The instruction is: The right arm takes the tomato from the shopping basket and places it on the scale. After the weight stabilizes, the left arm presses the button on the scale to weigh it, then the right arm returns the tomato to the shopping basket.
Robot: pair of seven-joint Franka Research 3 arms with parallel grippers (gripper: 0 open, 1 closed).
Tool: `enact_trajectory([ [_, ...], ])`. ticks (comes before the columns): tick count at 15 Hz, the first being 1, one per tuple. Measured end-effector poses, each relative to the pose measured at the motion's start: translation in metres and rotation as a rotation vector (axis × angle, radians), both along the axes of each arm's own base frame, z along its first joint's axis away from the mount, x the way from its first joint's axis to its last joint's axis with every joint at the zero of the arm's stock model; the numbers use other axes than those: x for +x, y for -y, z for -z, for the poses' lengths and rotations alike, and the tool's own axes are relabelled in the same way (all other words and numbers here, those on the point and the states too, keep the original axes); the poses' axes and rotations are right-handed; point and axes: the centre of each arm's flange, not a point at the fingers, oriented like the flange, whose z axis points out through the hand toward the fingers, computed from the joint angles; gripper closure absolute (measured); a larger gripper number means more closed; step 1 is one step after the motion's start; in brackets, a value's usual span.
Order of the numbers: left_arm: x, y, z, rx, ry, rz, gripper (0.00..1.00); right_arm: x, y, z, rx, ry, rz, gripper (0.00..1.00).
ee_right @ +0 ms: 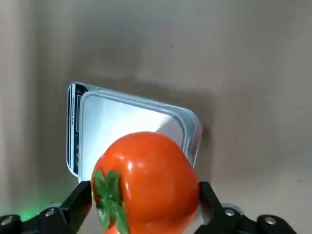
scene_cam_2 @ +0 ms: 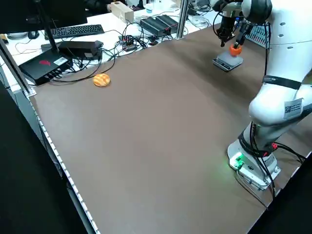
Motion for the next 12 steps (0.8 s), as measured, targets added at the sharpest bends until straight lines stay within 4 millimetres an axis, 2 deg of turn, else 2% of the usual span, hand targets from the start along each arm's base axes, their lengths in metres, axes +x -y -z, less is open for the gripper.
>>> enact_trajectory([
  [4, 0.0, 0.0, 0.0, 0.0, 0.0, 0.0, 0.99, -0.004, -0.0068, 0.0028, 0.0, -0.002, -0.008, 0.0],
  [12, 0.0, 0.0, 0.0, 0.0, 0.0, 0.0, 0.99, 0.0031, 0.0009, 0.0001, 0.003, 0.008, 0.006, 0.0],
])
